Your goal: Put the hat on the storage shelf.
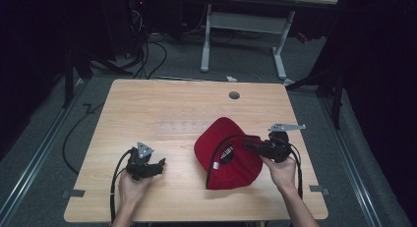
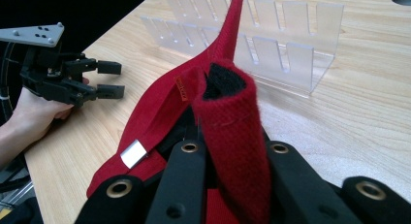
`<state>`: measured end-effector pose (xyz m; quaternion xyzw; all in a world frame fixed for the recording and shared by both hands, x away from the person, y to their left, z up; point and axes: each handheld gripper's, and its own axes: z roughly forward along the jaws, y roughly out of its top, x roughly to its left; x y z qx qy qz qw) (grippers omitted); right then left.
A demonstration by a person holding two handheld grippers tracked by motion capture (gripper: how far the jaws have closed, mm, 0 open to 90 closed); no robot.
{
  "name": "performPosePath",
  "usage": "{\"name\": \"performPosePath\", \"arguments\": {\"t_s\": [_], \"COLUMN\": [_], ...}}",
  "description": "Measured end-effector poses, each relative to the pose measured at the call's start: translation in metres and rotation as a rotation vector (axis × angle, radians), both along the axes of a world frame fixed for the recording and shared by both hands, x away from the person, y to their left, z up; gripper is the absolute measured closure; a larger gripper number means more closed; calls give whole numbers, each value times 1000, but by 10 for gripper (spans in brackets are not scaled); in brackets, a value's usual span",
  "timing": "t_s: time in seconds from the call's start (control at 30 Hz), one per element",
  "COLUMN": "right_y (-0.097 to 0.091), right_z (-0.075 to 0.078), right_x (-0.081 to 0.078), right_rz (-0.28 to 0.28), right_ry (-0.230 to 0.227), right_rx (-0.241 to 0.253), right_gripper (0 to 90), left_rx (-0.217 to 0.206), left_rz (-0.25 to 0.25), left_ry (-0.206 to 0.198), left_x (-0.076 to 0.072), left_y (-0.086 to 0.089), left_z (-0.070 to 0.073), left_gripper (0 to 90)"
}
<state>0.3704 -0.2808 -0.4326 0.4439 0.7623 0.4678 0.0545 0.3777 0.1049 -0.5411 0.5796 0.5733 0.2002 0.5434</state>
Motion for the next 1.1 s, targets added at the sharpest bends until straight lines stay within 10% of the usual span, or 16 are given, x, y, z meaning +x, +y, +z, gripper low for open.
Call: {"name": "performPosePath", "arguments": {"t_s": [1.1], "right_y": [13], "right_z": [30], "right_x": [12], "right_rz": [22], "right_ry": [52], "right_rx": [23], "right_gripper": [850], "left_rx": [20], "left_rz": [-289], "left_ry": [-139], "left_x": [-42], "left_y": [-71], "left_z": [38], "left_gripper": [186]}}
